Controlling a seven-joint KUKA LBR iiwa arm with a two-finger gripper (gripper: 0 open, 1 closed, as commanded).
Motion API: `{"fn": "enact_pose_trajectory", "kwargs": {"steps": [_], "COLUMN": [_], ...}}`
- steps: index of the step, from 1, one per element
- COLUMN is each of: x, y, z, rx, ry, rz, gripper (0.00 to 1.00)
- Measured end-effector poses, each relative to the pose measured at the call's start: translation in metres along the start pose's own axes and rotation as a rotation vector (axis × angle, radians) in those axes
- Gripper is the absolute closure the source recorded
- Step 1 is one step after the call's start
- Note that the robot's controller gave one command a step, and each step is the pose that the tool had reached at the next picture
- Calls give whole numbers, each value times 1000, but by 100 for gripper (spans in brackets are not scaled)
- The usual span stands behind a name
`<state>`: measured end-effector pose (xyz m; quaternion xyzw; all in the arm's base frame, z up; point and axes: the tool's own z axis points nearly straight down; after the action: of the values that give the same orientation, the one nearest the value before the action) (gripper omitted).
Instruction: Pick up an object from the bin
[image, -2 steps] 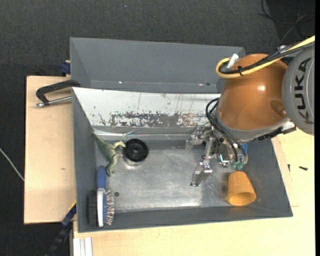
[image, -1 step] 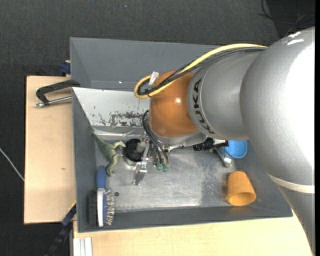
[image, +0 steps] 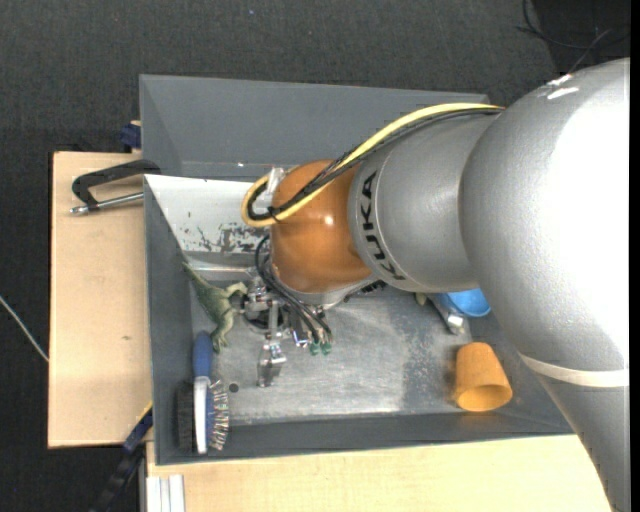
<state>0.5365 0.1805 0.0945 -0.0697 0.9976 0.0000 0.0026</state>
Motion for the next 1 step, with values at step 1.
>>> {"fn": "enact_pose_trajectory", "kwargs": {"steps": [1], "x": [-38], "y": [-68], "z": [13], "rx": [-10], "ry": [-17], "rz": [-171], "gripper": [0]}}
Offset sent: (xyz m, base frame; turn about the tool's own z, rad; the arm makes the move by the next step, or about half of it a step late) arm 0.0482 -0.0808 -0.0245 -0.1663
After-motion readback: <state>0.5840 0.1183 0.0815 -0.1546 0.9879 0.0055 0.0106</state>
